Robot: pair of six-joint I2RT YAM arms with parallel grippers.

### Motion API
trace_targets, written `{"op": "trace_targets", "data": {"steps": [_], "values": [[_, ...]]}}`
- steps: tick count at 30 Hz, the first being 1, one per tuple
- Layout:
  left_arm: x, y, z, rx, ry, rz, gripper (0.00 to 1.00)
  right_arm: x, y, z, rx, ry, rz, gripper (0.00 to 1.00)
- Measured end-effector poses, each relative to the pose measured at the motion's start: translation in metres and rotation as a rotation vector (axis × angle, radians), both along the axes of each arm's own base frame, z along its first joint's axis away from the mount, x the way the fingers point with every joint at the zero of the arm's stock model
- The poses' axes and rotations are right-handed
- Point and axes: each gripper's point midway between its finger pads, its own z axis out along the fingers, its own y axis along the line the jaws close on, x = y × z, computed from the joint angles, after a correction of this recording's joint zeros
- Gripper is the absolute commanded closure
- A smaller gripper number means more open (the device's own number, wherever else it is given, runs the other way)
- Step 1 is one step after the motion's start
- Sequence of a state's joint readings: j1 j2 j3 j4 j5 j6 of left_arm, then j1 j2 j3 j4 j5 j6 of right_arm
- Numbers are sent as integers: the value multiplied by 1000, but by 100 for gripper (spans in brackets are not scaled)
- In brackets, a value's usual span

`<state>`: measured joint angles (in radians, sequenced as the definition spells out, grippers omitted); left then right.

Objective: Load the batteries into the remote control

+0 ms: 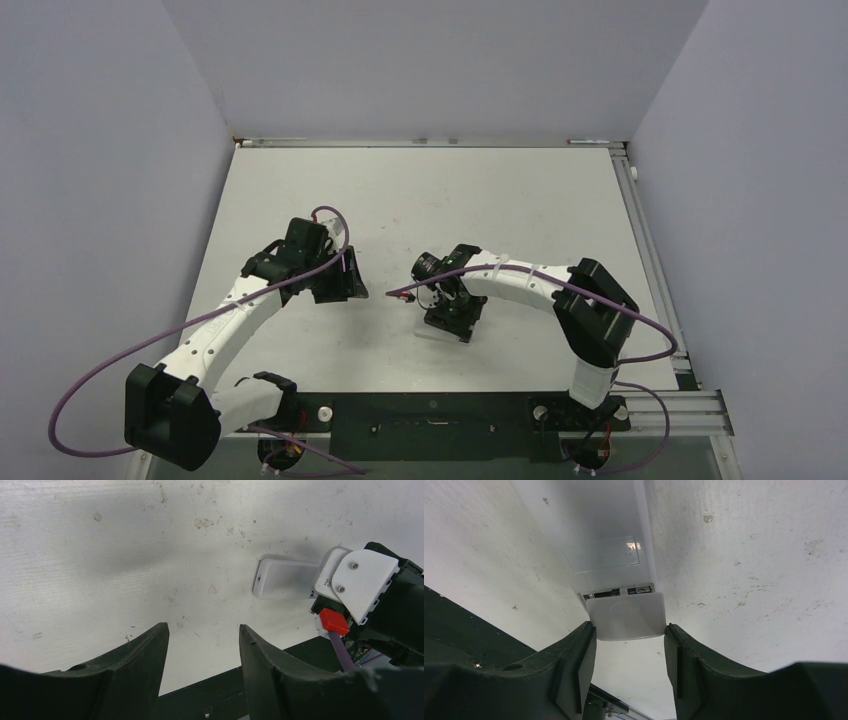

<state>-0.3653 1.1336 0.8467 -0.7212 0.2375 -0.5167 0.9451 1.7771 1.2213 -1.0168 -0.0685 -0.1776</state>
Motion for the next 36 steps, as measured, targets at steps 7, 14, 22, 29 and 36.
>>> {"op": "trace_targets", "data": {"steps": [7,14,22,29,36], "values": [[0,0,0,0,0,0,49,-2,4,-2,3,2,24,92],[0,0,0,0,0,0,49,-3,5,-2,4,1,36,92],[0,0,0,0,0,0,49,-3,5,-2,4,1,39,92],[0,0,0,0,0,0,49,-5,2,-5,-6,8,40,92],[0,0,0,0,1,1,49,-5,1,-5,-8,9,39,92]]}}
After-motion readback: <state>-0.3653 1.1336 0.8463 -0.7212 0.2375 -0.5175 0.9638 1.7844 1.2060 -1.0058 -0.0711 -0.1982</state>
